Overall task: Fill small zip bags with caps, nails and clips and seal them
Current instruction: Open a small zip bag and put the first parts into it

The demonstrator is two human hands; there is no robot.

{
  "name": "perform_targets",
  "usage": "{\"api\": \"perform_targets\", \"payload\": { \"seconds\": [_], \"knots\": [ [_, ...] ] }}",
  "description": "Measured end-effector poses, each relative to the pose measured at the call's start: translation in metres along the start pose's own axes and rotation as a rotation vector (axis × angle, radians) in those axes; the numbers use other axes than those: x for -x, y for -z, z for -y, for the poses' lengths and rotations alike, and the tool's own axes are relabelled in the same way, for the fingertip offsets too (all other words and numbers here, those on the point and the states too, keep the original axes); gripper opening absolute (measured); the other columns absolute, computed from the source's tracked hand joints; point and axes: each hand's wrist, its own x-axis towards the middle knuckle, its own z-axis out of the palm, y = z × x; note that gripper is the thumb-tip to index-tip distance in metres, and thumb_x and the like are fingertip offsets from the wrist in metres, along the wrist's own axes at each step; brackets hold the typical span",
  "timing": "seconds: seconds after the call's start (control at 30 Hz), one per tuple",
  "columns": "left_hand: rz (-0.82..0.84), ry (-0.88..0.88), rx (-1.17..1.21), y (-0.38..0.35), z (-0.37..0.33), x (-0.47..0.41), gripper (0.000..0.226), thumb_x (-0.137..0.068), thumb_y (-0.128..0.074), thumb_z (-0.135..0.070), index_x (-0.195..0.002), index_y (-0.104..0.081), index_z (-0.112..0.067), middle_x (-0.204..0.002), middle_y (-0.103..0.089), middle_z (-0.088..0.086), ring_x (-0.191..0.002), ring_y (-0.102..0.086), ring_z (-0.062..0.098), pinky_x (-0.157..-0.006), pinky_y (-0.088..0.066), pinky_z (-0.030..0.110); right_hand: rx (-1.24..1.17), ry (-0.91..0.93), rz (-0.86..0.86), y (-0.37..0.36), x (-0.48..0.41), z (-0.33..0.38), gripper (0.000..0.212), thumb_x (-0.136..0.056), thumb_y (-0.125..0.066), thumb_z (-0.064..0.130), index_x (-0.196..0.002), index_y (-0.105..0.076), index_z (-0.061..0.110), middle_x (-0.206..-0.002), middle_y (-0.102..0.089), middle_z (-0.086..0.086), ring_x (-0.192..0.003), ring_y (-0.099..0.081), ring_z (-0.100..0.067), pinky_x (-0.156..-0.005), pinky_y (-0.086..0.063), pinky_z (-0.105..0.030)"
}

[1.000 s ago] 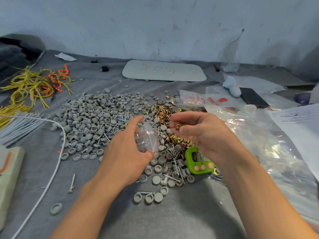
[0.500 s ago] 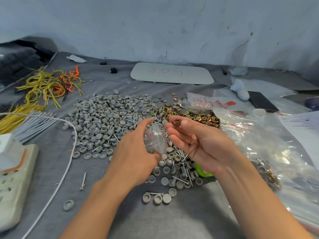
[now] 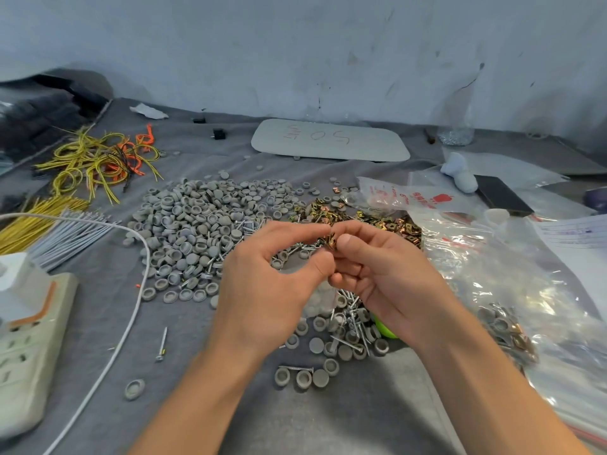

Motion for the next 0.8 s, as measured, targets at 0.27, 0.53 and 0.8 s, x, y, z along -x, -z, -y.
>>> {"api": "perform_targets", "payload": {
  "seconds": [0.27, 0.53, 0.8],
  "knots": [
    [-0.015, 0.110, 0.232, 0.0049, 0.0002, -0.0016, 0.035, -0.074, -0.089, -0.004, -0.092, -0.081, -0.033, -0.085, -0.079, -0.010, -0.085, -0.076, 0.007, -0.078, -0.059, 0.020, 0.143, 0.067, 0.072, 0.0022, 0.0060, 0.0031, 0.013, -0.083, -0.072, 0.012, -0.086, -0.082, 0.019, -0.078, -0.074, -0.006, -0.073, -0.071, -0.016, -0.067, -0.056, -0.023],
    [0.038, 0.220, 0.389, 0.0025, -0.0027, -0.0020, 0.028, -0.087, -0.075, 0.004, -0.095, -0.082, -0.022, -0.089, -0.080, -0.001, -0.085, -0.078, 0.015, -0.072, -0.058, 0.019, 0.254, 0.202, -0.041, 0.0022, 0.0021, -0.0014, 0.017, -0.072, -0.079, 0.007, -0.085, -0.085, 0.016, -0.071, -0.074, -0.008, -0.065, -0.066, -0.015, -0.067, -0.056, -0.023],
    [0.058, 0.251, 0.406, 0.0028, -0.0029, -0.0014, 0.034, -0.084, -0.074, 0.008, -0.097, -0.081, -0.022, -0.088, -0.080, 0.001, -0.083, -0.077, 0.015, -0.067, -0.056, 0.017, 0.484, 0.409, -0.074, 0.0005, 0.0040, -0.0007, 0.026, -0.074, -0.078, 0.001, -0.084, -0.086, 0.023, -0.079, -0.079, -0.006, -0.073, -0.074, -0.020, -0.071, -0.059, -0.029]
  ]
}}
